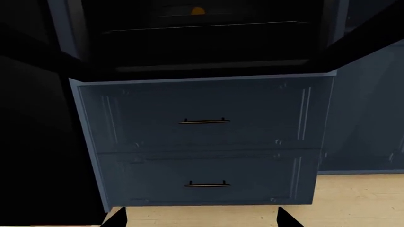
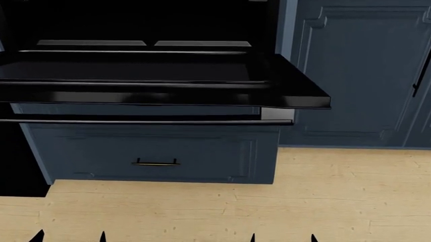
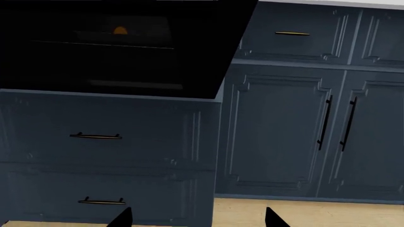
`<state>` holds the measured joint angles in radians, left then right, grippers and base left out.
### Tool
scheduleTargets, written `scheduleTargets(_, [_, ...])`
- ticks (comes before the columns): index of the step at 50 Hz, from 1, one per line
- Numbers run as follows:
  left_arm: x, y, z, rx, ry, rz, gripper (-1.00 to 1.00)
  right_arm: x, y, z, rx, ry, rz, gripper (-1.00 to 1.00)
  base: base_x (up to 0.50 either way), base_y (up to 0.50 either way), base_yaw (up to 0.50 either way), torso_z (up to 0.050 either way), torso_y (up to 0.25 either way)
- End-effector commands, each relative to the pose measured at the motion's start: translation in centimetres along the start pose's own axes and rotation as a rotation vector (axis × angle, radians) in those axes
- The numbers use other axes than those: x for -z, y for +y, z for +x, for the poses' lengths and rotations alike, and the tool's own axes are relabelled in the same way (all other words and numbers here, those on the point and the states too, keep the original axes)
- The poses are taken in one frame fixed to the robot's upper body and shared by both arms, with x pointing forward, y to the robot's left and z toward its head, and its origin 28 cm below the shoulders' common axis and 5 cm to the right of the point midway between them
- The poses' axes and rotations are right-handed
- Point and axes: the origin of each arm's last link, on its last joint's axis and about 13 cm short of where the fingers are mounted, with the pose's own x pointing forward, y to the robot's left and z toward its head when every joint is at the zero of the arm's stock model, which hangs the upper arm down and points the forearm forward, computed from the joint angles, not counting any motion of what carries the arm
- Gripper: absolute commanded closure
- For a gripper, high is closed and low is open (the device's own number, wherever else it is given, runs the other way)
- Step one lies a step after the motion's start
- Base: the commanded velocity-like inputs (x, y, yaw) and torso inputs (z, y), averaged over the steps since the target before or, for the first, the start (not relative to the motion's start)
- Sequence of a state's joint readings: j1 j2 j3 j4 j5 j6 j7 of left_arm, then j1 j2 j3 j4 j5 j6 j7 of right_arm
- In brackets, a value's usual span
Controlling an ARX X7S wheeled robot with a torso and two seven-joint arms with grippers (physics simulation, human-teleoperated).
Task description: Close the oven door
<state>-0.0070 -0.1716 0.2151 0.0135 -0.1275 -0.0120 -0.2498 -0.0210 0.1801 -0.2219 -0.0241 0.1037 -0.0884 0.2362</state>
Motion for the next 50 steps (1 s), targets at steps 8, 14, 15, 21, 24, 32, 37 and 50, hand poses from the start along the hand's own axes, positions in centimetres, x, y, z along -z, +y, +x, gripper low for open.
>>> scheduleTargets(8, [-0.09,0.04,-0.02,0.001,-0.003,-0.017,-1.00,-0.14,0.01,-0.18,-0.002,-0.014,-0.012,-1.00,0.00,0.23,0.00,0.000,0.000])
scheduleTargets(14, [-0.06,0.01,0.04,0.002,-0.002,-0.015,-1.00,0.00,0.04,-0.08,-0.007,-0.009,-0.013,-1.00,0.00,0.47,0.00,0.000,0.000])
scheduleTargets(15, [-0.06,0.00,0.06,0.003,-0.001,-0.014,-1.00,-0.01,0.04,-0.06,-0.007,-0.008,-0.012,-1.00,0.00,0.50,0.00,0.000,0.000])
scheduleTargets(21, [-0.08,0.05,0.08,-0.001,-0.002,-0.022,-1.00,0.03,0.02,-0.05,-0.011,-0.009,-0.005,-1.00,0.00,0.50,0.00,0.000,0.000])
scheduleTargets(24, [-0.05,0.07,0.06,-0.002,-0.003,-0.021,-1.00,-0.10,0.06,-0.12,-0.013,-0.007,-0.005,-1.00,0.00,0.47,0.00,0.000,0.000])
scheduleTargets(32, [-0.04,0.03,0.07,-0.005,-0.002,-0.013,-1.00,0.03,0.01,-0.09,-0.026,0.003,0.009,-1.00,0.00,0.11,0.00,0.000,0.000])
scheduleTargets(37, [-0.14,0.04,0.03,-0.003,-0.003,-0.016,-1.00,-0.03,-0.01,-0.04,-0.029,0.005,0.019,-1.00,0.06,0.00,0.00,0.000,0.000])
scheduleTargets(50, [-0.05,0.15,0.18,0.017,0.031,-0.060,-1.00,-0.04,-0.05,-0.13,-0.026,-0.004,0.013,-1.00,0.20,0.00,0.00,0.000,0.000])
